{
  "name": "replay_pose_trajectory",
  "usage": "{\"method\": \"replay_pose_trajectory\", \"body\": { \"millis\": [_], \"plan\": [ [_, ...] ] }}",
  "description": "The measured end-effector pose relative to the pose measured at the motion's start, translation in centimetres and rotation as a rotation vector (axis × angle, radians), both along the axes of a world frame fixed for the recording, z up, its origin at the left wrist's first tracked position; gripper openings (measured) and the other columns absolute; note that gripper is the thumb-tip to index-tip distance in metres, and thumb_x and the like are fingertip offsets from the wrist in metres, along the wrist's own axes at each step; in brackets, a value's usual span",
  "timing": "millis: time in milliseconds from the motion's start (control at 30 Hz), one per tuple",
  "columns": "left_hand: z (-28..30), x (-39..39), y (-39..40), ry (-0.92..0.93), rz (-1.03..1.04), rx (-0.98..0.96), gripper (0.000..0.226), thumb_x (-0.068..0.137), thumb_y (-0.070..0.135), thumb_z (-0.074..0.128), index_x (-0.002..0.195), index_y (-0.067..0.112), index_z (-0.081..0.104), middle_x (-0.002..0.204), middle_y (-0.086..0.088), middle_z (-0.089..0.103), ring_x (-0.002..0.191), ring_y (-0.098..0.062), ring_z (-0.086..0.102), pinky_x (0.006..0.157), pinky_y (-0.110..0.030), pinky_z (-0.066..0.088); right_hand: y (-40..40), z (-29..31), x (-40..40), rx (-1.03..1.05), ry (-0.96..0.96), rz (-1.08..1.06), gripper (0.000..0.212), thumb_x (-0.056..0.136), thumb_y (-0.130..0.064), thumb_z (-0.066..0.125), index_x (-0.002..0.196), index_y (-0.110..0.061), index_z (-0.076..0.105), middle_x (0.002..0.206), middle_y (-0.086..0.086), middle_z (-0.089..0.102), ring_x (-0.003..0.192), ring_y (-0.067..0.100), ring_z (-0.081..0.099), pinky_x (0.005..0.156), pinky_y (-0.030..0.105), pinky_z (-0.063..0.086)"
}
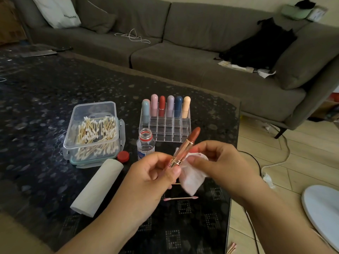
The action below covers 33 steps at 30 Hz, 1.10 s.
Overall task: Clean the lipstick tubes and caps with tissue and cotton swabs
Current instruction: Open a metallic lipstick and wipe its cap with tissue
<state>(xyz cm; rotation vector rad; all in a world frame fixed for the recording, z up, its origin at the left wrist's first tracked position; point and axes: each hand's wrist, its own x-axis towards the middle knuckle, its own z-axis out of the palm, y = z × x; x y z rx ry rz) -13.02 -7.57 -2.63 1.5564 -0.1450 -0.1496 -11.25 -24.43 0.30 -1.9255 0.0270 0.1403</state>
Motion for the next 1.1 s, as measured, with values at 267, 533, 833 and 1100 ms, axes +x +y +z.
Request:
{"method": "replay_pose_trajectory", "body": {
  "millis": [267,533,833,1100],
  "plan": [
    [0.1,0.0,-0.9,-0.003,0.01,-0.049,0.031,0.067,0.039,0.059,0.09,0.019,0.067,0.068,0.011,0.068,0.062,0.002,0.062,0.057,-0.011,0.044,0.6,0.7,-0.8,0.563,0.129,-0.047,0.029,0.092,-0.004,0.05,0.081,-0.009,0.075,0.083,0.012,0.073,0.072,0.017,0.067,0.069,0.028,0.056],
    [0.2,-0.1,-1.2,-0.001,0.025,-0.013,0.034,0.065,0.048,0.059,0.089,0.025,0.067,0.075,0.004,0.07,0.068,-0.005,0.064,0.063,-0.019,0.047,0.9,0.5,-0.9,0.811,0.18,-0.042,0.033,0.08,-0.022,0.053,0.095,0.0,0.074,0.096,0.021,0.07,0.085,0.025,0.064,0.083,0.036,0.055],
    [0.3,-0.2,-1.0,0.018,0.021,-0.076,0.03,0.062,0.051,0.062,0.083,0.031,0.069,0.075,-0.001,0.069,0.067,-0.01,0.062,0.068,-0.028,0.047,0.9,0.1,-0.8,0.938,0.217,0.042,0.035,0.076,-0.007,0.052,0.105,0.004,0.069,0.098,0.021,0.067,0.088,0.026,0.061,0.086,0.034,0.054],
    [0.5,-0.3,-1.0,0.029,0.012,-0.097,0.035,0.058,0.048,0.063,0.082,0.024,0.069,0.077,0.003,0.072,0.065,-0.004,0.062,0.057,-0.016,0.047,1.3,-0.4,-1.0,0.822,0.121,0.071,0.021,0.08,-0.017,0.068,0.094,-0.002,0.073,0.072,0.007,0.062,0.06,0.009,0.051,0.065,0.018,0.052]
  ]
}}
